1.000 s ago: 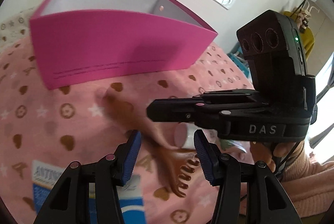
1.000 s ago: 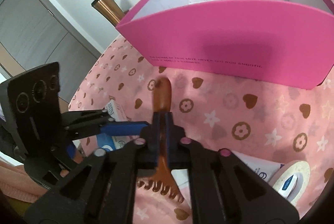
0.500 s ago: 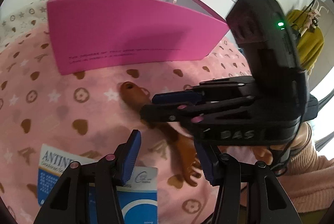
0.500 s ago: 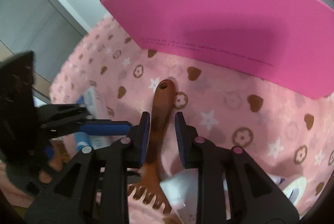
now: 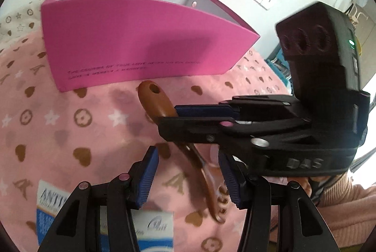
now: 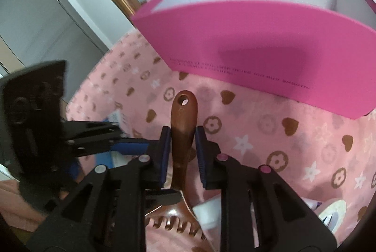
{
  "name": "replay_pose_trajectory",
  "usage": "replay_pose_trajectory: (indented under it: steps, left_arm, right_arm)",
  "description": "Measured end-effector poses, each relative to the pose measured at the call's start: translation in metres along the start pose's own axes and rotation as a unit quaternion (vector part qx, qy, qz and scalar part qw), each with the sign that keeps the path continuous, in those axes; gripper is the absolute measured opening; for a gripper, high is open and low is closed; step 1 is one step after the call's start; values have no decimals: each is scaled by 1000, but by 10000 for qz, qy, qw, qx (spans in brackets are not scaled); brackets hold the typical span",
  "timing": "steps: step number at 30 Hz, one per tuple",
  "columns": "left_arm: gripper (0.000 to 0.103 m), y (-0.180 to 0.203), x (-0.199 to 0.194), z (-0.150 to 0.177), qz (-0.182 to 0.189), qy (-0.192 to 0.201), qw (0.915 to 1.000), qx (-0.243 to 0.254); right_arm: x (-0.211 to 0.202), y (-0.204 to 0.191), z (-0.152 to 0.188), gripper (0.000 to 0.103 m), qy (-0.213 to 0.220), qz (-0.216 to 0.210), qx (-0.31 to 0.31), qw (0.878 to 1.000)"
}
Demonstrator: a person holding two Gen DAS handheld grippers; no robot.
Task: Organize rigid objects
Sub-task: 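Lower the right gripper onto the comb handle and close it, then lift the comb into the magenta box and open the right gripper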
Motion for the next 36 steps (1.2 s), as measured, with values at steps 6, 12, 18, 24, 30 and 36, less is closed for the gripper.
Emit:
replay_pose_trajectory:
  steps: [6, 12, 18, 24, 30, 36]
  left_arm:
    - [39, 5, 5, -3, -36, 10, 10000, 65]
    - [37, 11, 6, -1, -101, 35, 9996, 253]
    - [37, 13, 4, -2, -153, 51, 9993, 335]
    - [37, 23, -12, -11, -206, 294, 9977, 573]
    - [37, 32, -31, -32, -314, 586, 9941, 859]
    - [37, 47, -48, -65, -328, 868, 9884, 1199]
  right_arm:
    - [-7, -3, 0, 18, 79, -126, 19, 9999]
    - [6, -3, 2, 24, -119, -165, 92, 9998]
    - [6, -8, 1, 24, -96, -124, -113, 9998]
    - [-13, -17, -5, 24, 241, -254, -147, 9993]
    - [-44, -24, -19, 23, 677, -298, -189, 9971]
    - [-75, -25, -39, 23, 1099, -283, -188, 9934]
Point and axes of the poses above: each gripper's, at about its wrist camera, not at the fingertips, and x roughly the way its jaws point, y to its right, z to its underside, the point moved 6 cm from there along x, roughly the way its jaws point, and after that the axes turned 2 degrees about -z, right-handed, at the moved point
